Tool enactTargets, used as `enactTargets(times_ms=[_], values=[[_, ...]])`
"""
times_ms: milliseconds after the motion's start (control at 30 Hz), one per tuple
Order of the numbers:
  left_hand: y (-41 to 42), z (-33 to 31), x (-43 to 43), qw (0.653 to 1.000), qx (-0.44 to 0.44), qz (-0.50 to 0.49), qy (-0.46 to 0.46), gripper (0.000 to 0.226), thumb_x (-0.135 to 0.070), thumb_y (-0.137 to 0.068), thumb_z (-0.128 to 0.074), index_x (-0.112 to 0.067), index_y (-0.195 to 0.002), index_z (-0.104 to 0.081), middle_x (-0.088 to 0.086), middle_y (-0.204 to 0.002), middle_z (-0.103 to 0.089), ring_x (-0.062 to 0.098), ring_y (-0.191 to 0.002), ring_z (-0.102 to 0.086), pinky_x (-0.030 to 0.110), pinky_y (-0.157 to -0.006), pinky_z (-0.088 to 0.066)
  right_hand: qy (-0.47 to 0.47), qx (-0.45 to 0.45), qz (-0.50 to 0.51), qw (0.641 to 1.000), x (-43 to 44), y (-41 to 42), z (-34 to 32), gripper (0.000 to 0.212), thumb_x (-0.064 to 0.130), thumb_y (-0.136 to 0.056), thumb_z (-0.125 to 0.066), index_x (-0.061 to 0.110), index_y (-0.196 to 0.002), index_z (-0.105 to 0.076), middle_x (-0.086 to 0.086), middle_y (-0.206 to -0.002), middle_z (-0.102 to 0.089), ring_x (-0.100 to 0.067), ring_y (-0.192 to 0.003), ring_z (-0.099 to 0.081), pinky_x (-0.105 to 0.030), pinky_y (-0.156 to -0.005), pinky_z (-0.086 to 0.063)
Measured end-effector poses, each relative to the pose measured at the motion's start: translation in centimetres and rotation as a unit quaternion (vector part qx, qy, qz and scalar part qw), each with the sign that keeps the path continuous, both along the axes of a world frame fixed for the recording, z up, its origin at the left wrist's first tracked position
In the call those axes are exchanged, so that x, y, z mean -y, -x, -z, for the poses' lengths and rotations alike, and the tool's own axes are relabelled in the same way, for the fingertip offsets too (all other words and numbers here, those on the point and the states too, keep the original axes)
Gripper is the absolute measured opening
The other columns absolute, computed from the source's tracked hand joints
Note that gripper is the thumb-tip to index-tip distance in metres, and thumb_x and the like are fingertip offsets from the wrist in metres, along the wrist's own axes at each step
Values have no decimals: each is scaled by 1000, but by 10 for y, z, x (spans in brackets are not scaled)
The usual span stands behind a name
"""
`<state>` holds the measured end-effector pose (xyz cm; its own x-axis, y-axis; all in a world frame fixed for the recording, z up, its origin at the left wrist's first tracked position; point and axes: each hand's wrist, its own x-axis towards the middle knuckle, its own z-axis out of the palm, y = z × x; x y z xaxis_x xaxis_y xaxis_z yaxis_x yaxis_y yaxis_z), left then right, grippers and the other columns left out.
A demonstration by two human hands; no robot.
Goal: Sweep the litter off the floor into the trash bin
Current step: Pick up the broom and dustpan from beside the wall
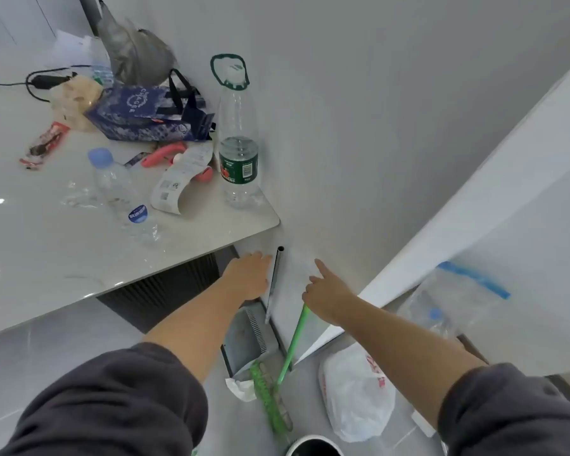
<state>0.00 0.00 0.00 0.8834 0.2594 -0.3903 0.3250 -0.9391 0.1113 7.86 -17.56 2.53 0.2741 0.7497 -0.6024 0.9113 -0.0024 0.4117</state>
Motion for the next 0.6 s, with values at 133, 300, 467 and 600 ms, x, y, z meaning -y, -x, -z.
enactTargets(times_ms=[133,300,467,600], values=[[-30,16,-1,1000,-12,5,23,65,-22,-99,-46,-16,-156,-16,10,-153,-34,32,-133,-42,47,-101,-46,7,20,-40,999,-12,-16,13,20,15,-91,-54,18,-107,-66,2,-103,-63,-23,-107,-54,-59,-116,7],[-57,33,-10,999,-23,-3,26,65,-14,-101,-41,-18,-158,-10,0,-166,-13,28,-137,-43,45,-101,-48,37,51,-71,995,-26,-23,21,10,17,-88,-60,20,-94,-67,5,-91,-63,-24,-108,-51,-60,-116,2],[-74,48,-19,998,-38,-4,43,60,-13,-101,-39,-20,-157,-17,1,-159,-32,27,-127,-54,43,-95,-51,61,56,-79,993,-33,-26,35,11,21,-85,-65,21,-79,-55,4,-71,-49,-25,-114,-46,-63,-114,-1],[-82,53,-15,1000,-11,2,0,34,-16,-101,-42,-13,-135,-43,8,-106,-61,27,-87,-58,35,-64,-46,51,44,-70,995,-38,-29,43,9,20,-88,-61,21,-80,-57,4,-77,-52,-25,-113,-46,-62,-115,0]])
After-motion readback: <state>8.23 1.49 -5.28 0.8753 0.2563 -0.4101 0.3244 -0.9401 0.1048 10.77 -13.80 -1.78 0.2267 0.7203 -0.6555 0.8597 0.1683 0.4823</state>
